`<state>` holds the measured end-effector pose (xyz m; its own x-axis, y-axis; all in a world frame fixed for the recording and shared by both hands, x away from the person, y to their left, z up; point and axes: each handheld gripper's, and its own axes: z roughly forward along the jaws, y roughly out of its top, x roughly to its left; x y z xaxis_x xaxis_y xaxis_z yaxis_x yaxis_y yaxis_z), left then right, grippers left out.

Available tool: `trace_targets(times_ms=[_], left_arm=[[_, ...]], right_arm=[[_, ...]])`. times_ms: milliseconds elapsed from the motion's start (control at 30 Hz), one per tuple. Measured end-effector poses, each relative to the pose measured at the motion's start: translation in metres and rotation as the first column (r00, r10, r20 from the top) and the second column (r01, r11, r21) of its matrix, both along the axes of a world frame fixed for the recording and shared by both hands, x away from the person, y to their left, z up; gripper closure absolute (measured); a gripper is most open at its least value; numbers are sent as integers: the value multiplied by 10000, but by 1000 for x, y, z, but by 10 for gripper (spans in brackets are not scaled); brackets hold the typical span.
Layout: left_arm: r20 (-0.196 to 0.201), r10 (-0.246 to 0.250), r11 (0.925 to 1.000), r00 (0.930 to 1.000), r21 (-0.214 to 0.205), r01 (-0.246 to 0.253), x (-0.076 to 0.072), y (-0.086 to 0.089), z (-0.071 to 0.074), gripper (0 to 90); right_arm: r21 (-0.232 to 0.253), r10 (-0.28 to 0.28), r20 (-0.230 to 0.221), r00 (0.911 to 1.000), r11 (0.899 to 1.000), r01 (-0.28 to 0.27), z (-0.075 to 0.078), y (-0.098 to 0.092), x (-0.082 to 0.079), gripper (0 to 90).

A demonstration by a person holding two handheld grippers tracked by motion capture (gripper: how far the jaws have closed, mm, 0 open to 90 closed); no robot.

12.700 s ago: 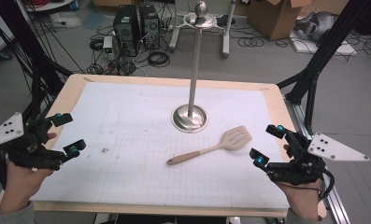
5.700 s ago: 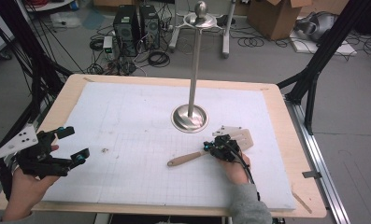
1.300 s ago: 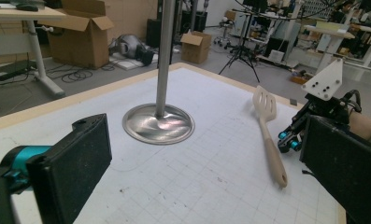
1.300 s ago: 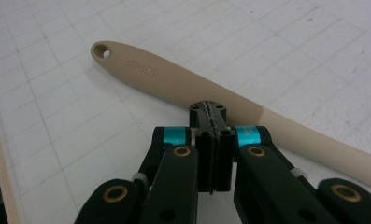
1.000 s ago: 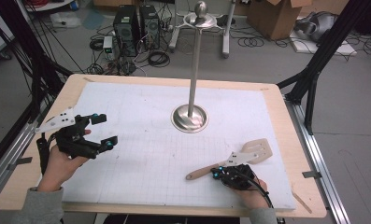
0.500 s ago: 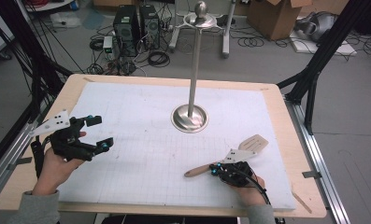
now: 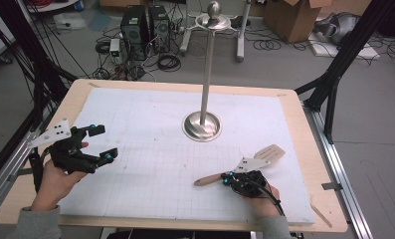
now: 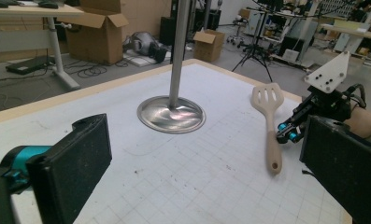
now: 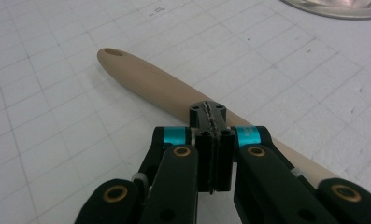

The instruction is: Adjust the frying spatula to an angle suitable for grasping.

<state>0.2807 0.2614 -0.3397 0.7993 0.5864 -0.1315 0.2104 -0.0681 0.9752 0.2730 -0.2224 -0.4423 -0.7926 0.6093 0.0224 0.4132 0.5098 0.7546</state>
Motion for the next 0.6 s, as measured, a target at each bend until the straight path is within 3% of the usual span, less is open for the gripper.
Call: trace_targets(times_ms=[600], left_arm=[[35,343,9994,9994,13,-343,-10,12,0,27]], right_arm=[[-34,-174,138,9998,9998,174,-1,10,10,900]])
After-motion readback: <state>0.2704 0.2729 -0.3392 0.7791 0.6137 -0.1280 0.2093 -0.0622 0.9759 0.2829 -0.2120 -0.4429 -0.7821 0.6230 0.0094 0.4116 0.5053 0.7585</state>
